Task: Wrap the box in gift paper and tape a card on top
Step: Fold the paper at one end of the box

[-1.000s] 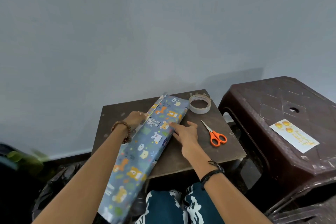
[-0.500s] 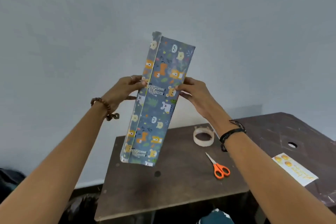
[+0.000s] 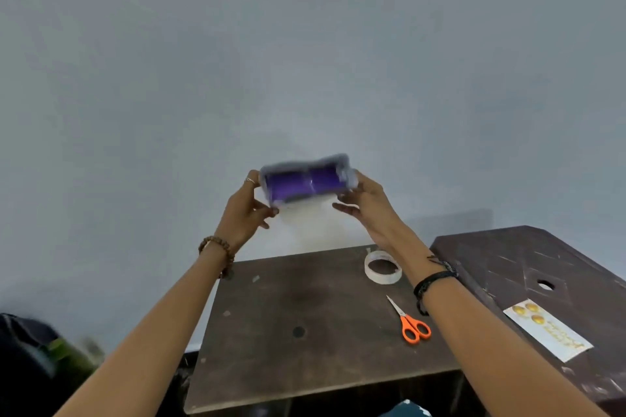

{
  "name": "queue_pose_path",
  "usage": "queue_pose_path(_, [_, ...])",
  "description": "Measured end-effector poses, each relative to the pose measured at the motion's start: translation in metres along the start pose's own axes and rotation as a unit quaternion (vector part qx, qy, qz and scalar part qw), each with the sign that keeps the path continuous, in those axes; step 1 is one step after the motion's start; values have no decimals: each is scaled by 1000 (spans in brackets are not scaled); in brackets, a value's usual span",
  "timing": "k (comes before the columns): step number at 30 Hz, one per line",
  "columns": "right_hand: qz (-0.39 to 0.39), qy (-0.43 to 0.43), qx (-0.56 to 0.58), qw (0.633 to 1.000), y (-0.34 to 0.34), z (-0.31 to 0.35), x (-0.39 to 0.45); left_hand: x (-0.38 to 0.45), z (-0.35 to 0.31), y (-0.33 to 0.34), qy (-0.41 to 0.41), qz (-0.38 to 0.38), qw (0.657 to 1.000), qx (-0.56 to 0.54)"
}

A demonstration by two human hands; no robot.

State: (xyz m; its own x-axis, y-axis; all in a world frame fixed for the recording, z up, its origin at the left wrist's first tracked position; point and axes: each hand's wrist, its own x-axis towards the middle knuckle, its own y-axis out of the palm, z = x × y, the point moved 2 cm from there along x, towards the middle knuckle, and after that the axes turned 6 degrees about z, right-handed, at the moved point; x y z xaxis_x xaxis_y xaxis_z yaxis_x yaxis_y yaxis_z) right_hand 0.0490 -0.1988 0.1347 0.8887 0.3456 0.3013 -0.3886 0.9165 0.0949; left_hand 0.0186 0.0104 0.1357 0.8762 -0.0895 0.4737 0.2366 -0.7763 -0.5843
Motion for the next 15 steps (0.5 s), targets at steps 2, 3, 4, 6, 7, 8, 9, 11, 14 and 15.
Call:
queue_pose_path(2, [-17, 37, 32, 999, 0, -21, -9, -13, 16, 14, 6, -24, 1000, 4])
queue_pose_path(3, [-26, 55, 57, 997, -2, -34, -13, -20, 24, 21, -2, -24, 1000, -8])
queue_pose_path(4, [-33, 74, 84, 993, -4, -47, -17, -28, 32, 29, -15, -16, 999, -29])
queue_pose_path(6, [-49, 120, 105, 986, -6, -74, -28, -45, 50, 47, -37, 11, 997, -73])
queue_pose_path(7, [-55, 145, 88, 984, -7, -89, -33, -53, 57, 55, -54, 24, 993, -101])
queue_pose_path(8, [-56, 165, 63, 983, -7, -103, -39, -61, 66, 64, -73, 34, 988, -132])
queue_pose_path(9, [-52, 179, 41, 982, -6, -117, -46, -69, 75, 73, -95, 38, 981, -167])
queue_pose_path(11, [-47, 193, 28, 980, -4, -142, -58, -84, 90, 87, -145, 38, 973, -177])
queue_pose_path(14, [-57, 213, 30, 975, -5, -171, -74, -104, 109, 105, -211, 63, 961, -169])
queue_pose_path(15, [-56, 217, 12, 975, -6, -178, -78, -111, 114, 110, -223, 68, 955, -186])
